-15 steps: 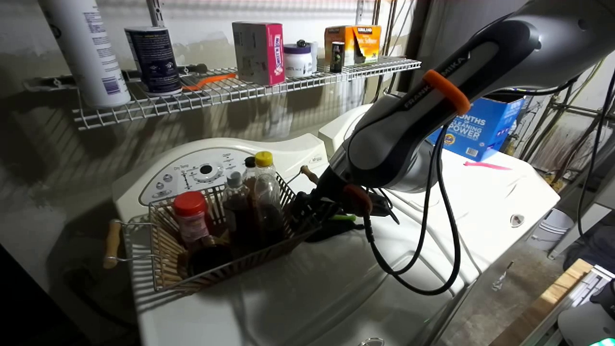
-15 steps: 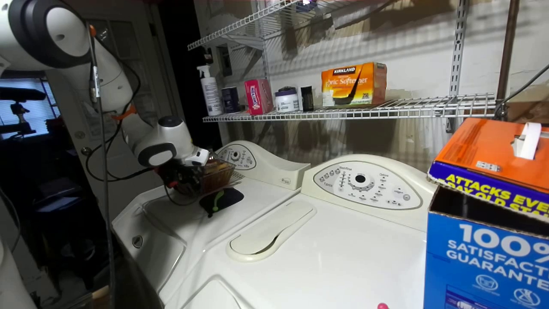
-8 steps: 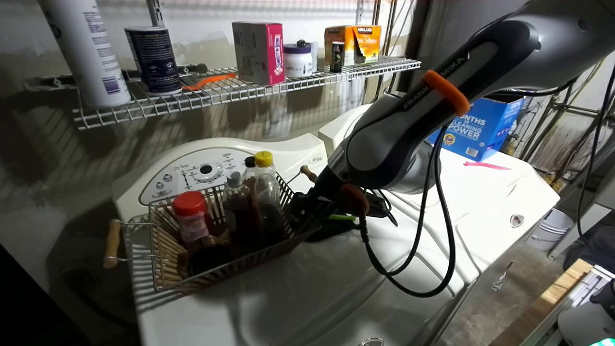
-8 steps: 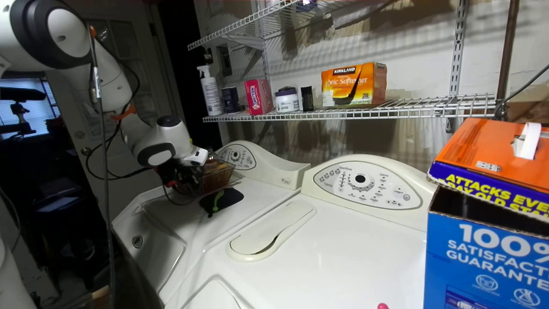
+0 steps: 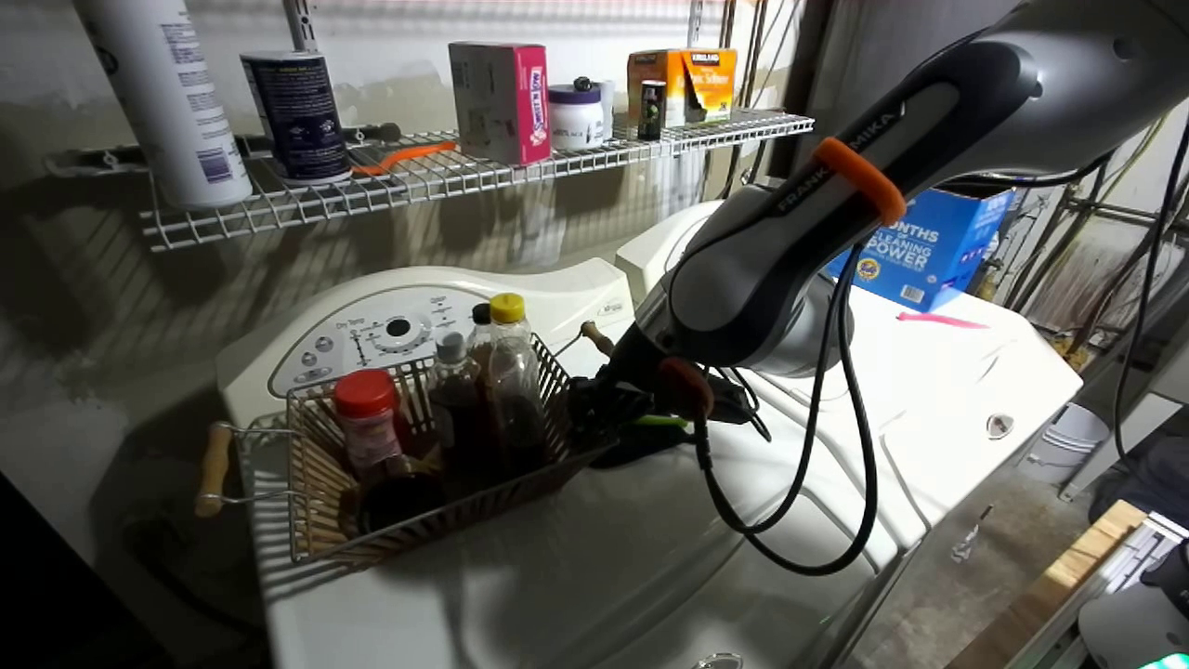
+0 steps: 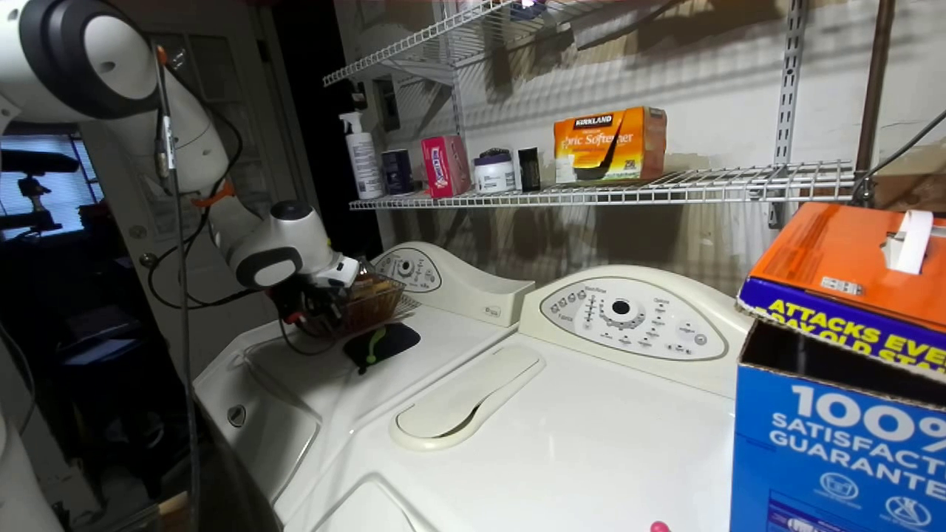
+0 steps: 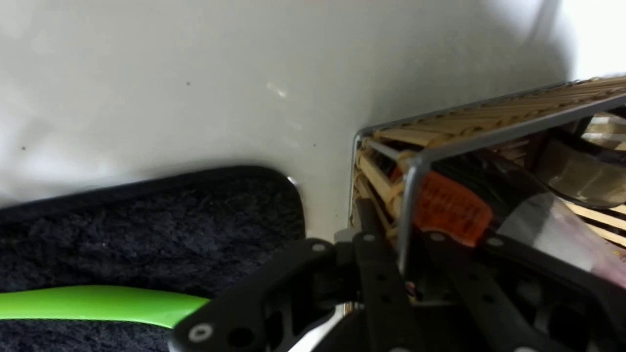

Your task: Move the basket to the washing machine on the right.

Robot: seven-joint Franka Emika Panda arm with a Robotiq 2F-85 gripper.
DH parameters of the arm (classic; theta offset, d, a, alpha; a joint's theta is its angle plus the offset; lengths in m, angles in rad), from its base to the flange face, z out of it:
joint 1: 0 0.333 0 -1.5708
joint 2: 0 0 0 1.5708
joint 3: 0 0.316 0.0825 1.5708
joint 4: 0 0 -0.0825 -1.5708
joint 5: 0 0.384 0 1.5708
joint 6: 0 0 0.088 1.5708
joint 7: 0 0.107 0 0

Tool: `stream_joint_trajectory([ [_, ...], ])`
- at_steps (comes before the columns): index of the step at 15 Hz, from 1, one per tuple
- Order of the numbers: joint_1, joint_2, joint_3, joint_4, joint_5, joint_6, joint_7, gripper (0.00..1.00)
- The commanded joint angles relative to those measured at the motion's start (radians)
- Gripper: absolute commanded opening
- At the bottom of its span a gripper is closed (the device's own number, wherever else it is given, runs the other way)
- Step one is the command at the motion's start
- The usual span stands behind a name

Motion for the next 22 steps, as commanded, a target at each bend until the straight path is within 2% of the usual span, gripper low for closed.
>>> stream_joint_trajectory([
  [1, -0.063, -0.004, 0.078, 0.016, 0.089, 0.01, -0.037, 0.02],
  [14, -0.339, 0.041, 0.362, 0.026, 0.253, 0.058, -0.322, 0.02],
  [15, -0.375, 0.049, 0.4, 0.034, 0.272, 0.06, -0.346, 0.02],
  [22, -0.504, 0.052, 0.52, 0.007, 0.287, 0.075, -0.423, 0.02],
])
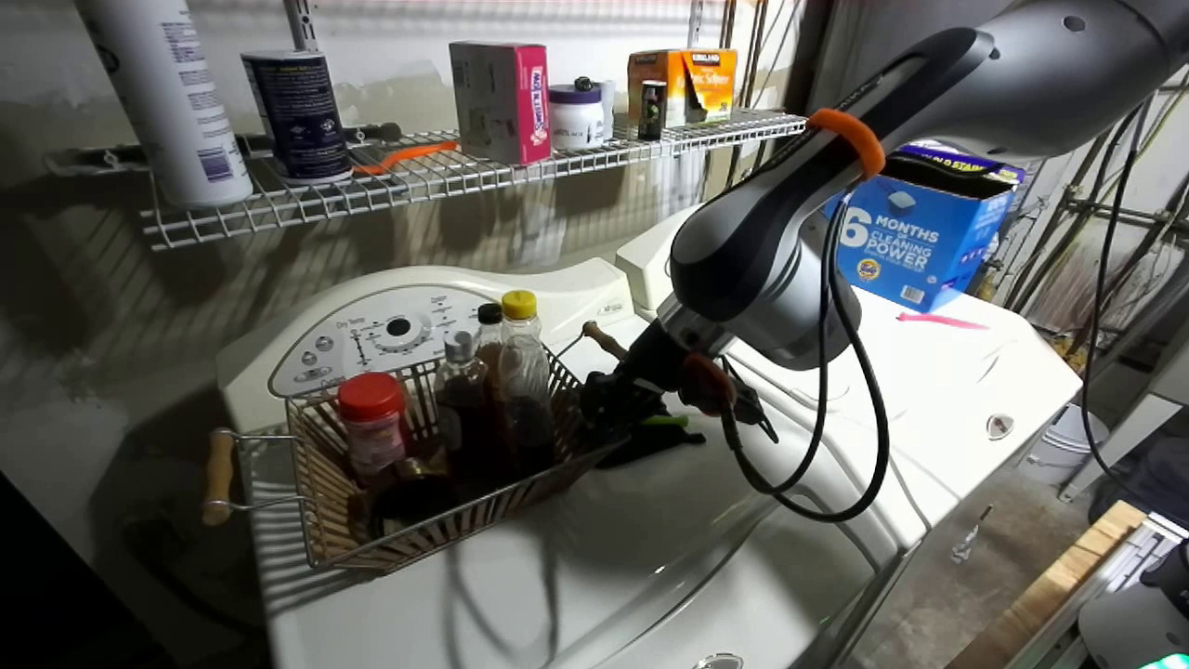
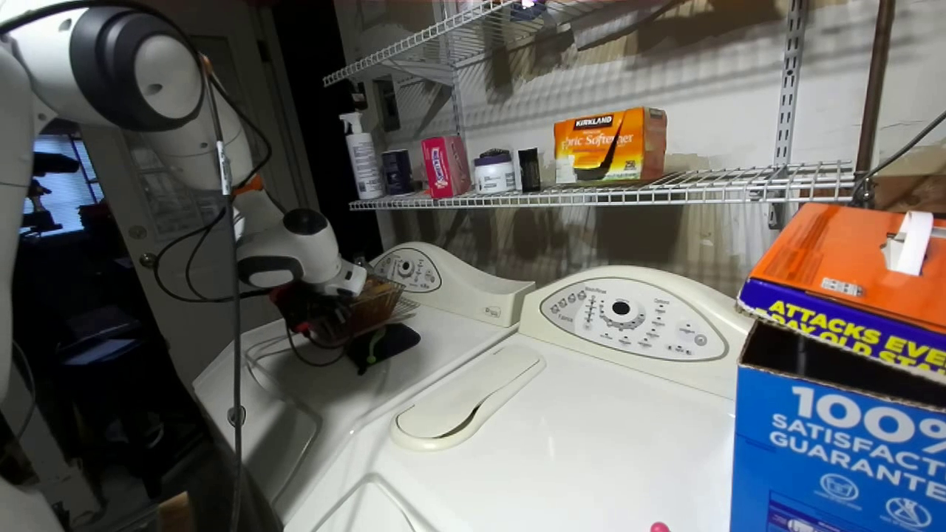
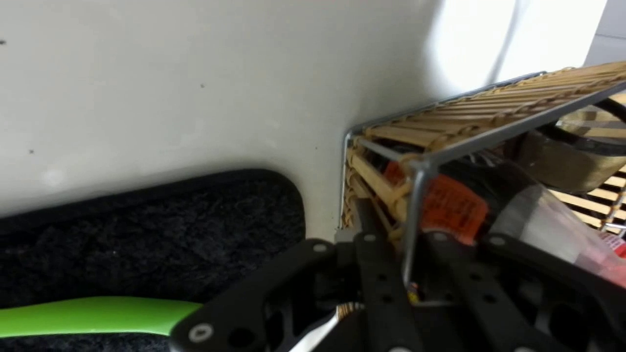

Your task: Move the basket to the washing machine on the right.

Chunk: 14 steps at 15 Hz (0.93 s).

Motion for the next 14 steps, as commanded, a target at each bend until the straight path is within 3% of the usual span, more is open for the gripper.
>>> stream_joint_trajectory([
  [1, -0.079, -0.033, 0.099, 0.019, 0.049, 0.017, -0.051, 0.02],
  [11, -0.205, -0.067, 0.237, -0.017, 0.039, 0.035, -0.05, 0.02],
  [14, -0.279, -0.035, 0.32, -0.013, 0.045, 0.066, -0.086, 0.02],
])
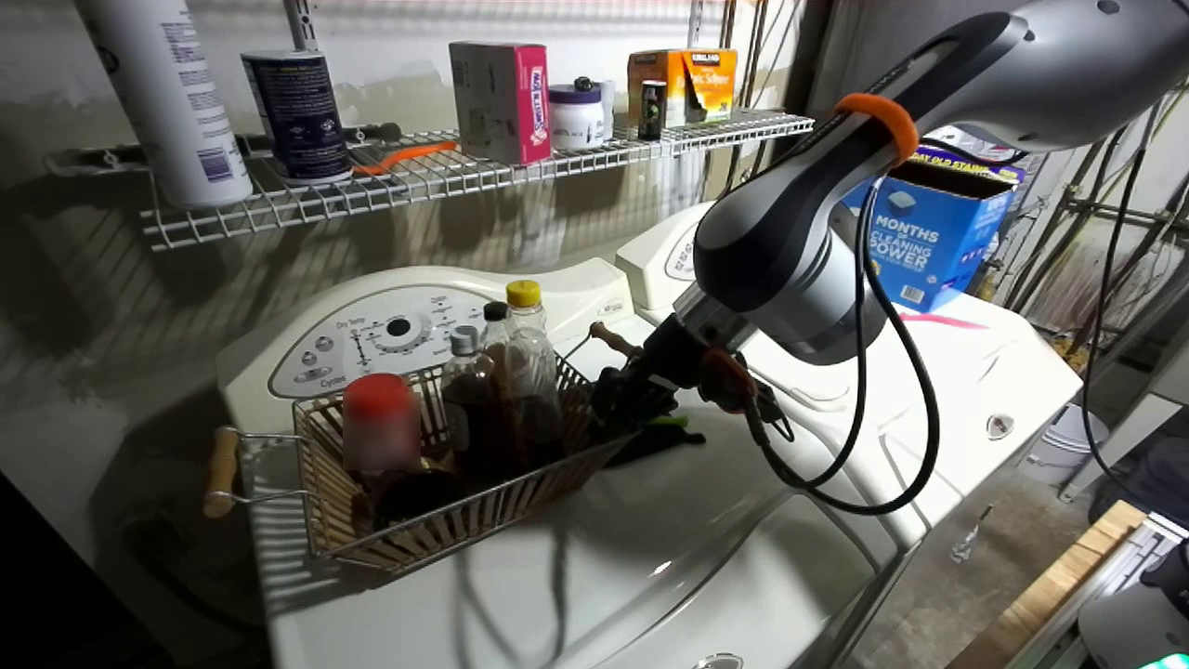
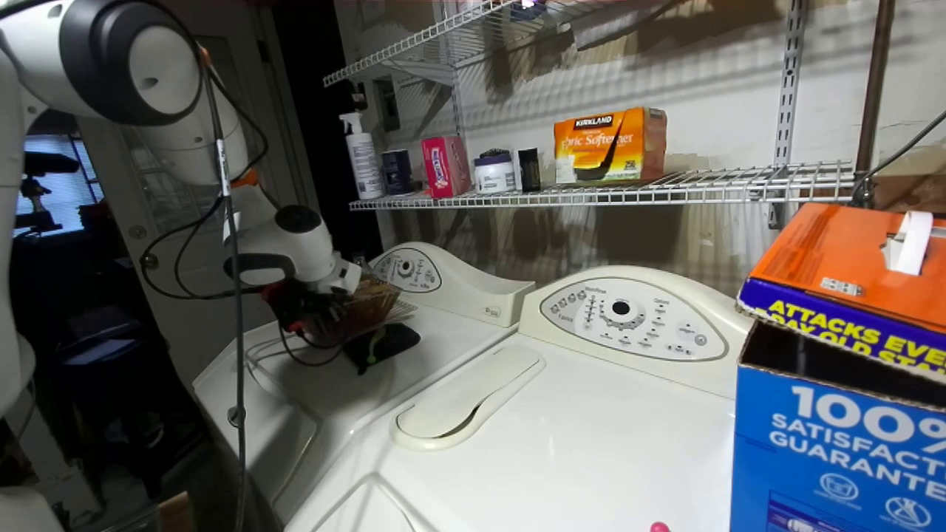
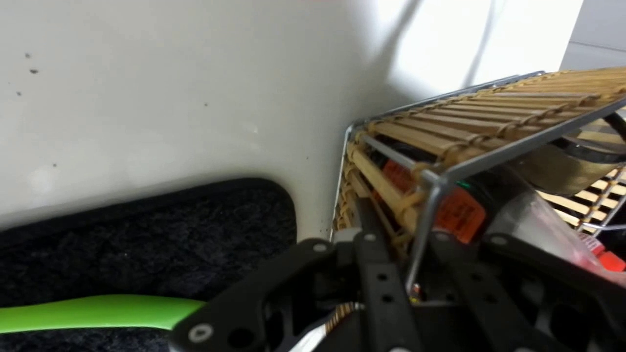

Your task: Move the basket to the washing machine on the right.

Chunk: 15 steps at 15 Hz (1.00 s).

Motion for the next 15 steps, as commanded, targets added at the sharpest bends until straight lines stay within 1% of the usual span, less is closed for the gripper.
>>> stream_joint_trajectory([
  [1, -0.114, -0.029, 0.149, 0.042, 0.039, 0.044, -0.058, 0.02],
  [6, -0.191, -0.005, 0.23, 0.012, 0.014, 0.091, -0.077, 0.02],
  [9, -0.237, -0.012, 0.275, -0.006, 0.011, 0.106, -0.079, 0.02],
  [11, -0.285, -0.024, 0.322, -0.016, 0.012, 0.114, -0.079, 0.02],
  [15, -0.426, -0.052, 0.438, -0.043, 0.024, 0.095, -0.055, 0.02],
])
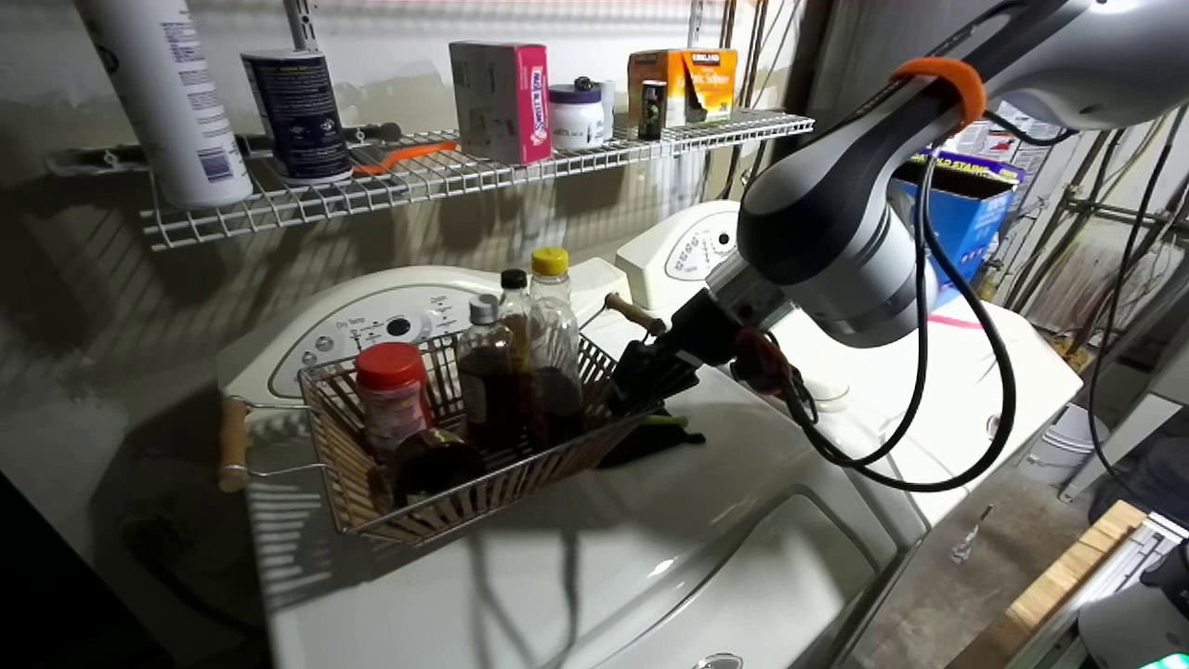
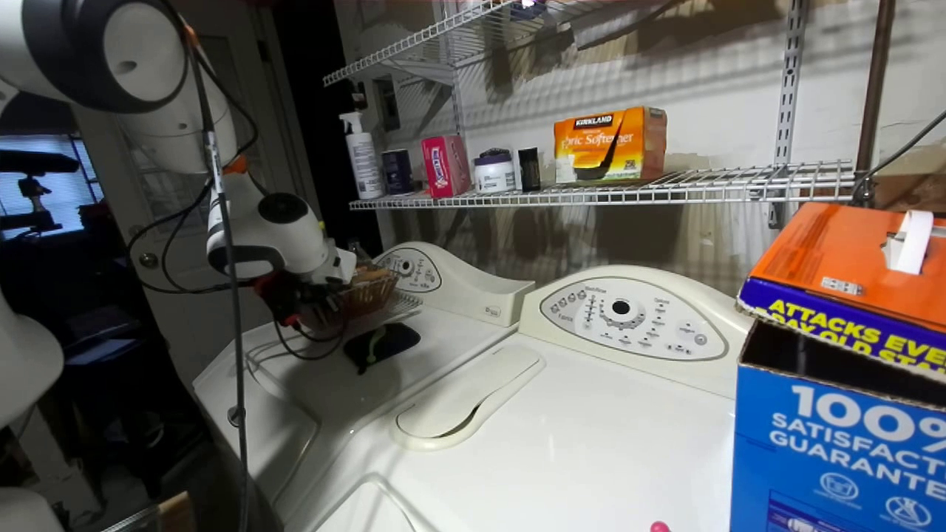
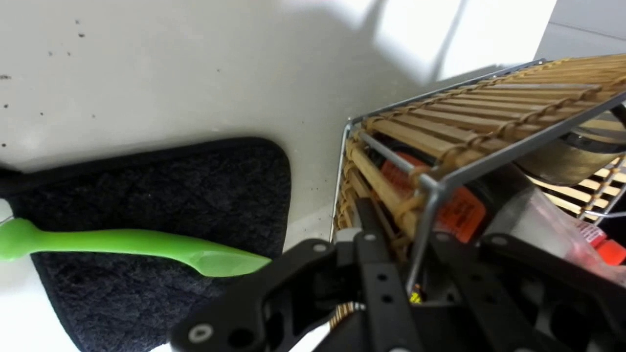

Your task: Move the basket to the washing machine on the right.

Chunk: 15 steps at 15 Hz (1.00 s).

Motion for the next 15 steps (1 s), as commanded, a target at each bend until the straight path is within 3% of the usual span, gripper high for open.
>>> stream_joint_trajectory([
  [1, -0.159, -0.075, 0.157, 0.039, 0.033, -0.008, 0.02, 0.02],
  [8, -0.443, -0.123, 0.343, -0.045, 0.081, 0.016, 0.084, 0.02],
  [15, -0.805, -0.032, 0.621, -0.179, 0.098, 0.164, 0.079, 0.02],
])
